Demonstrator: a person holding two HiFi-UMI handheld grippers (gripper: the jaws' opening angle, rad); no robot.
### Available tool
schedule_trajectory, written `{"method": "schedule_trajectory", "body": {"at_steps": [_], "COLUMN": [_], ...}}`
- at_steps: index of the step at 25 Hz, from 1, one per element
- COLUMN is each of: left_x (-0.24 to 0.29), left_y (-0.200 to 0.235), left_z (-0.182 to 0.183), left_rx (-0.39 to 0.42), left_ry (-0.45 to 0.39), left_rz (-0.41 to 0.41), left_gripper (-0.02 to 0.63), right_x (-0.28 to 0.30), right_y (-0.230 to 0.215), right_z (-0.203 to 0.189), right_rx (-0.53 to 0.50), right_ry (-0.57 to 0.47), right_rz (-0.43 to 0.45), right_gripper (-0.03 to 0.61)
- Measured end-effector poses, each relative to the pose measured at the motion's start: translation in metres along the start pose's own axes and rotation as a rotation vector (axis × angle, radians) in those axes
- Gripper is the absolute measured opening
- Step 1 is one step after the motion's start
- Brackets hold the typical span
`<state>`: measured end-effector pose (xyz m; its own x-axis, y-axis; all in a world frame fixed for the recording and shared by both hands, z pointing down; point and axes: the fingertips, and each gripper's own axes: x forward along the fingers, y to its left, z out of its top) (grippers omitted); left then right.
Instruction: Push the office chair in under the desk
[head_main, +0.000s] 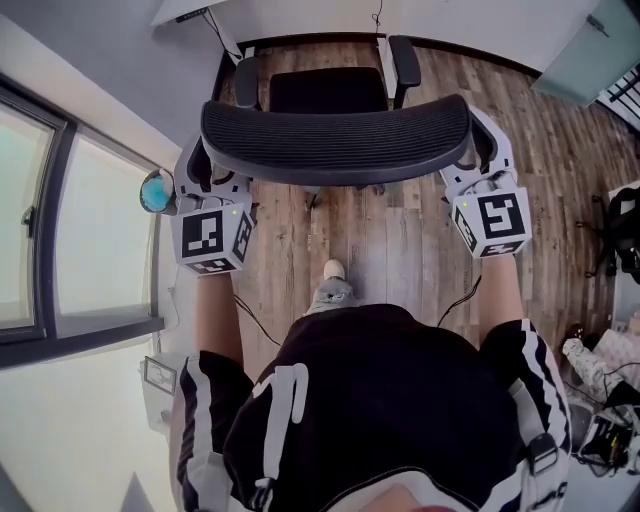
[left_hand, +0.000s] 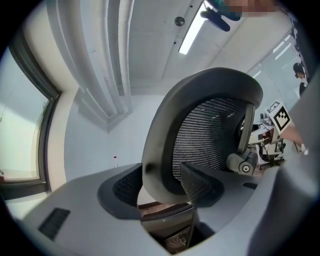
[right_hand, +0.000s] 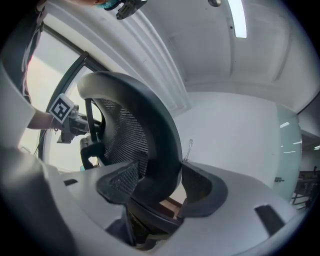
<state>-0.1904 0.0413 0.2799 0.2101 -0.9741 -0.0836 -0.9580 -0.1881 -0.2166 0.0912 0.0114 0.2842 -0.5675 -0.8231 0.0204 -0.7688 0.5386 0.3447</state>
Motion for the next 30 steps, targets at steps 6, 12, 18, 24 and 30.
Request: {"method": "schedule_trajectory", "body": {"at_steps": [6,12,18,24,30], "left_x": [0.008,0.017,0.023,0.027,0.029], "left_y": [0.008,0.012,0.009,0.011,0.012], "left_z": [0.005,0.013,0.008,0.007,0.006], "left_rx": [-0.001,0.043,0.037,0.028,0.019], "left_ry": [-0.004,-0.01,-0.038,-0.011,0.014], "left_rz": [-0.003,-0.027,-0.029,-0.007,0.019], "left_gripper": [0.259,0.278,0.247,0.247,0.247], "right_x": [0.012,0.02,0.026,0.031,0.034], "right_y": [-0.004,-0.006,-0.008,-0.01,-0.011], "right_z": [0.003,0.004,0.003,0.003,0.003], "right_rx": [0.005,-0.013,0.006,0.013,0.018], "right_ry": [-0.019,-0.033,-0.018,-0.012,-0.019], "right_rz": [0.001,0.011,0.022,0.026,0.024], "right_gripper": [0.253,0.253,0.253,0.253,0.253]}}
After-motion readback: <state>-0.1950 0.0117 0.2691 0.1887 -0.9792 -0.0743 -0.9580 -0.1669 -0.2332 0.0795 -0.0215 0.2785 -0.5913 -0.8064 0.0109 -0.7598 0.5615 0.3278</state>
